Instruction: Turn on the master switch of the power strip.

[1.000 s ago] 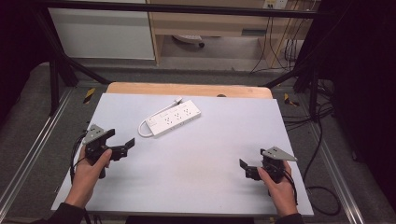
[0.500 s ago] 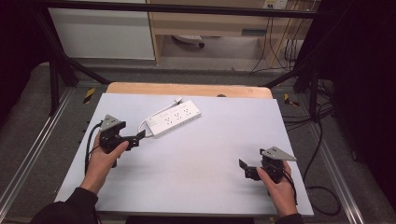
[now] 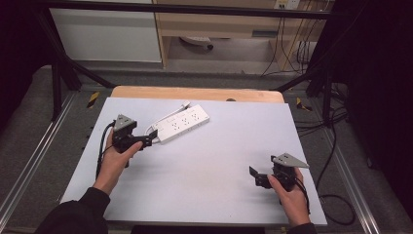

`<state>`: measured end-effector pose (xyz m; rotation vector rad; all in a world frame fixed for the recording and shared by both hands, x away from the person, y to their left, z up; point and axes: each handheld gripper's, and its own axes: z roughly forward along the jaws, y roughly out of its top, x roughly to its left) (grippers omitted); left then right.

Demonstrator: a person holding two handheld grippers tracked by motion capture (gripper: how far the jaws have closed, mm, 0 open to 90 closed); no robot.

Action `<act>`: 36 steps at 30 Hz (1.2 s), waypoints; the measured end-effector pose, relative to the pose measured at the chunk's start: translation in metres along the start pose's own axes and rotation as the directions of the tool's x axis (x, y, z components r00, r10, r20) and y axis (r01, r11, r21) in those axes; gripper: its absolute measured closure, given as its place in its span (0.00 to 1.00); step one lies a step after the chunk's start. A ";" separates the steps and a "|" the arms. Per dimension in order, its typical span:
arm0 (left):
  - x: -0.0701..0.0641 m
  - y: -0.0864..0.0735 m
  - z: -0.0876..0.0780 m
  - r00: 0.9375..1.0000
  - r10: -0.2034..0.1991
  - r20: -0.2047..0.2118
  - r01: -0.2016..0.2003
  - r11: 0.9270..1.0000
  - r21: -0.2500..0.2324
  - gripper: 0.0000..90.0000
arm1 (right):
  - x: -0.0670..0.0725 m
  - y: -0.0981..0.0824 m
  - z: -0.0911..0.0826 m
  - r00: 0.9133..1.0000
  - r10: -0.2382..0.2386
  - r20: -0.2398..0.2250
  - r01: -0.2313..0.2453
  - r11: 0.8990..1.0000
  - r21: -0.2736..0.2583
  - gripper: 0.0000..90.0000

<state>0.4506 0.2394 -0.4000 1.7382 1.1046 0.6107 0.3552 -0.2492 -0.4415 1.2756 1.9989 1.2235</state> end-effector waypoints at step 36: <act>0.007 -0.004 0.047 0.999 0.011 -0.042 -0.009 0.998 0.054 0.87 | -0.002 0.000 -0.005 1.000 0.023 -0.001 -0.023 1.000 -0.007 0.05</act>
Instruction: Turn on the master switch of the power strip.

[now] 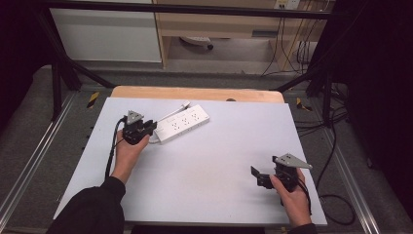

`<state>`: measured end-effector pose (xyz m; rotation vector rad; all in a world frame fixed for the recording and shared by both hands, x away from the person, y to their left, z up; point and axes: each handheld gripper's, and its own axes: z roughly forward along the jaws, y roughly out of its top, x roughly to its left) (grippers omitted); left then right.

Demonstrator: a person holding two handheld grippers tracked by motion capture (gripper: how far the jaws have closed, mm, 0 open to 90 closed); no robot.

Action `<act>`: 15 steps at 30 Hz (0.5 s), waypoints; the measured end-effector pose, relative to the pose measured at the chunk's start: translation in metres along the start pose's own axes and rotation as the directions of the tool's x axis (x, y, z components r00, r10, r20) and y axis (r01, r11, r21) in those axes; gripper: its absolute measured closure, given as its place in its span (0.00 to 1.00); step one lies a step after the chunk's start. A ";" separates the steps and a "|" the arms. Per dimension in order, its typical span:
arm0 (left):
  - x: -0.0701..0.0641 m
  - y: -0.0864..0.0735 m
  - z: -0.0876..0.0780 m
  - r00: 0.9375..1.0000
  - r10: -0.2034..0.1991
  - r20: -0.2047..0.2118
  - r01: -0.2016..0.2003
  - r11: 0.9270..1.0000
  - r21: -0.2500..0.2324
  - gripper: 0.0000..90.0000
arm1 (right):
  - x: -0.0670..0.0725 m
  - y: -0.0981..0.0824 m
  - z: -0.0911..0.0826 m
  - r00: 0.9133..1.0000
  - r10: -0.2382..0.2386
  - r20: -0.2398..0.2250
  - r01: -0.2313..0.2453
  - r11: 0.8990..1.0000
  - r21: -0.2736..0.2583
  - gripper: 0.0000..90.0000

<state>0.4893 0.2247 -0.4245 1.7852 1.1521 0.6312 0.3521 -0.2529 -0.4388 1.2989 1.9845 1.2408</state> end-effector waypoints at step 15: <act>-0.002 0.003 0.016 0.999 0.026 0.026 -0.027 0.999 0.032 1.00 | 0.001 0.000 0.000 1.000 -0.004 -0.007 0.004 1.000 -0.003 0.05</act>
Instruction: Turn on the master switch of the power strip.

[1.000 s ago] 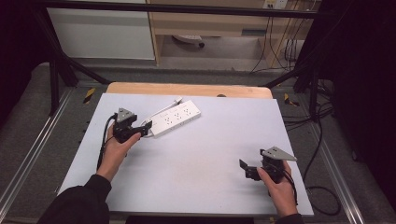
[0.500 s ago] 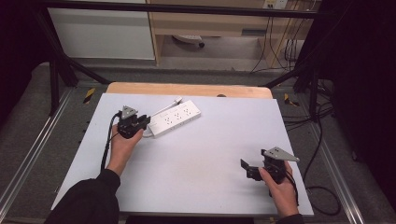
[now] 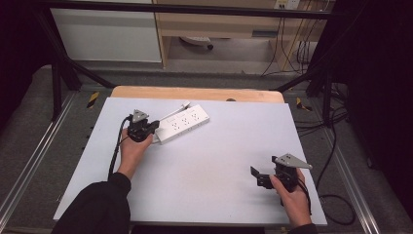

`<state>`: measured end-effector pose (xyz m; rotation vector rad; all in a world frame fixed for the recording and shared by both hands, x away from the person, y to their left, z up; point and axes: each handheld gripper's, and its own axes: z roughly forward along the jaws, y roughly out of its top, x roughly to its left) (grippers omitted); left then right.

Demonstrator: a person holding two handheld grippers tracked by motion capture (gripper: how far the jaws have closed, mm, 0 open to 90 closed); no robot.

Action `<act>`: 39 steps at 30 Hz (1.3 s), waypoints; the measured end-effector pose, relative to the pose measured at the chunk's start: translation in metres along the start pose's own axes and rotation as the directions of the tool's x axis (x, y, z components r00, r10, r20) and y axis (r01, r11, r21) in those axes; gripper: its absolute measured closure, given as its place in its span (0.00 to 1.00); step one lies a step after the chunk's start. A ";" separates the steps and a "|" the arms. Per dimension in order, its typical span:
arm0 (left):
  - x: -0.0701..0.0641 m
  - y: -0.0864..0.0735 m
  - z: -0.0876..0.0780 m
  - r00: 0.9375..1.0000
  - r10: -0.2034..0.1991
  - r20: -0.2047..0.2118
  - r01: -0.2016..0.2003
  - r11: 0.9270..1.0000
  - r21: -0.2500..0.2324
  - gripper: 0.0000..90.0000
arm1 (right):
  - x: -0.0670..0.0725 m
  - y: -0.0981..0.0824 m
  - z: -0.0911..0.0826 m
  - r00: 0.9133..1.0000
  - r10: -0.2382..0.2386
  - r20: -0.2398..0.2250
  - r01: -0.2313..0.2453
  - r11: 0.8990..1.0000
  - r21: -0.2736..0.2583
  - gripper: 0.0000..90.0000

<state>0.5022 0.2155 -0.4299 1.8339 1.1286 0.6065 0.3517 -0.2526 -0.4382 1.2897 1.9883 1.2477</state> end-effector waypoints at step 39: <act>0.006 -0.006 0.014 1.000 -0.012 -0.027 0.013 0.999 0.042 1.00 | 0.000 0.000 0.000 1.000 0.001 -0.006 -0.001 1.000 0.004 0.05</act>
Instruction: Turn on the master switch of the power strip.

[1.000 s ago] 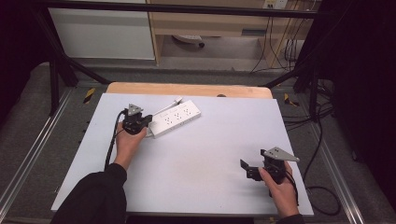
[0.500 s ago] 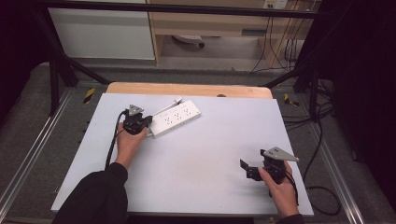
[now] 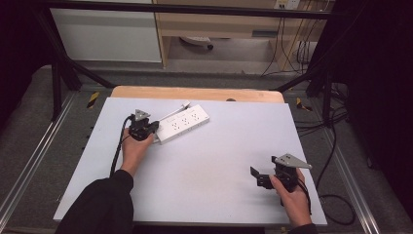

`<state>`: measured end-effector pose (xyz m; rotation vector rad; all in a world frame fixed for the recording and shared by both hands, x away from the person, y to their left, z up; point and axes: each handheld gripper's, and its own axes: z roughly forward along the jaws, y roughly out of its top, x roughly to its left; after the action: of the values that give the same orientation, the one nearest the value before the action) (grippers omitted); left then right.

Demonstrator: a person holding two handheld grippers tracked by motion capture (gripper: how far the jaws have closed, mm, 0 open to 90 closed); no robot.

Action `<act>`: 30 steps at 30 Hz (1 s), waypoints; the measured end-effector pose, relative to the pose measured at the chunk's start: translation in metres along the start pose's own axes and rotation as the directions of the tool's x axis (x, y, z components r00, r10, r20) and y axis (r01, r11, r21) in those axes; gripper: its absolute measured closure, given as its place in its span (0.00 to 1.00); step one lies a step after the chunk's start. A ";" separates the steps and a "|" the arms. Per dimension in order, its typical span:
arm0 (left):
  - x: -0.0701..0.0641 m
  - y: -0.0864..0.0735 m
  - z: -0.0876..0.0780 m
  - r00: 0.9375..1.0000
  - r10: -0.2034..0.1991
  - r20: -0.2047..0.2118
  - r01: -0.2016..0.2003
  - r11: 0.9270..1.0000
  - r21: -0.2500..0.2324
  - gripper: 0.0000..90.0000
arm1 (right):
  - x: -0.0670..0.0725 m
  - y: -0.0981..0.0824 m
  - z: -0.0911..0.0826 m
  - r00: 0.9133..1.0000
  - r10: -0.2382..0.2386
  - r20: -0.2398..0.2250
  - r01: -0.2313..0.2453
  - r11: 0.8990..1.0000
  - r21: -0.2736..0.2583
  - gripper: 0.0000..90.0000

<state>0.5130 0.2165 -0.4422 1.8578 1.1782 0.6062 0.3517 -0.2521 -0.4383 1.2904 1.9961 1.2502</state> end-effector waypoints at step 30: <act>-0.002 -0.001 0.001 1.000 0.026 -0.010 -0.026 1.000 0.008 1.00 | 0.001 0.000 0.001 1.000 -0.007 -0.010 0.007 1.000 0.010 0.05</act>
<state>0.5128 0.2142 -0.4435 1.8816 1.1661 0.6273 0.3517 -0.2507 -0.4388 1.2832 2.0140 1.2475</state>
